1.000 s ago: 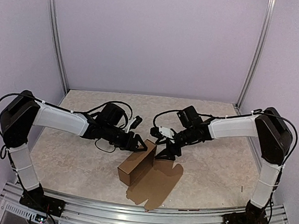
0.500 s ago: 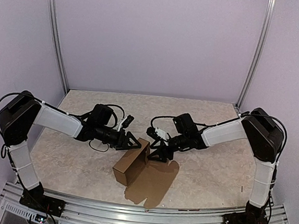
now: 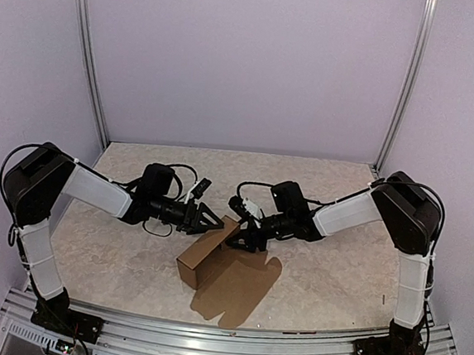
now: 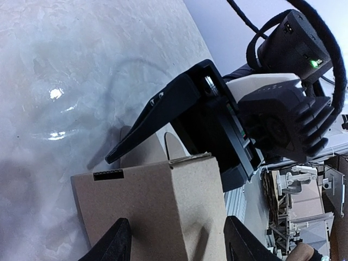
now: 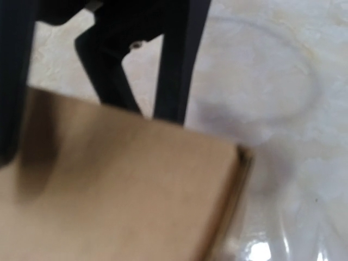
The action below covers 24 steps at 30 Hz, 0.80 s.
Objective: Fold the paper box
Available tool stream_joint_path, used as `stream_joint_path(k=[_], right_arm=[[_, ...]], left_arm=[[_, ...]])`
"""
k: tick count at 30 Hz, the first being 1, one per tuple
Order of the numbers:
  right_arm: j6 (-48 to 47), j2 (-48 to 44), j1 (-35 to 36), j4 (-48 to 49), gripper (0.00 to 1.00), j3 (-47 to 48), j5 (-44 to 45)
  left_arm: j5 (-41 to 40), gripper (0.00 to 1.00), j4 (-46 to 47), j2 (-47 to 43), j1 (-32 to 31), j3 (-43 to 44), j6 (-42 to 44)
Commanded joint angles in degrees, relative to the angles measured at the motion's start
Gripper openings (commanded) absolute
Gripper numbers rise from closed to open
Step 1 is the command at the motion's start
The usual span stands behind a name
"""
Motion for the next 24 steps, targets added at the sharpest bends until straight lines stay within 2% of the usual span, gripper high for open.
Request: stream_joint_path(k=[1, 5, 6, 12, 18, 24], right_arm=[[5.3, 1.9, 0.5, 5.9, 0.46, 2.1, 0.9], [8.7, 3.4, 0.5, 6.0, 0.21, 3.4, 3.3], [9.8, 3.4, 0.5, 6.0, 0.17, 3.4, 4.5], [16.0, 3.1, 0.5, 2.9, 0.17, 4.3, 11.8], [18.7, 3.9, 0.6, 1.7, 0.19, 6.3, 11.6], [24.1, 5.9, 0.6, -2.2, 0.17, 10.6, 15.9]], left_arm=[[4.3, 0.57, 4.5, 2.4, 0.2, 0.0, -2.9], [5.0, 0.57, 6.4, 3.8, 0.5, 0.1, -4.8], [5.0, 0.56, 6.6, 3.9, 0.6, -0.1, -5.1], [4.7, 0.56, 9.2, 4.1, 1.5, -1.2, -7.8], [5.1, 0.56, 14.7, 5.4, 1.9, -2.2, -12.8], [5.3, 0.56, 24.4, 8.1, 1.8, -3.2, -20.3]])
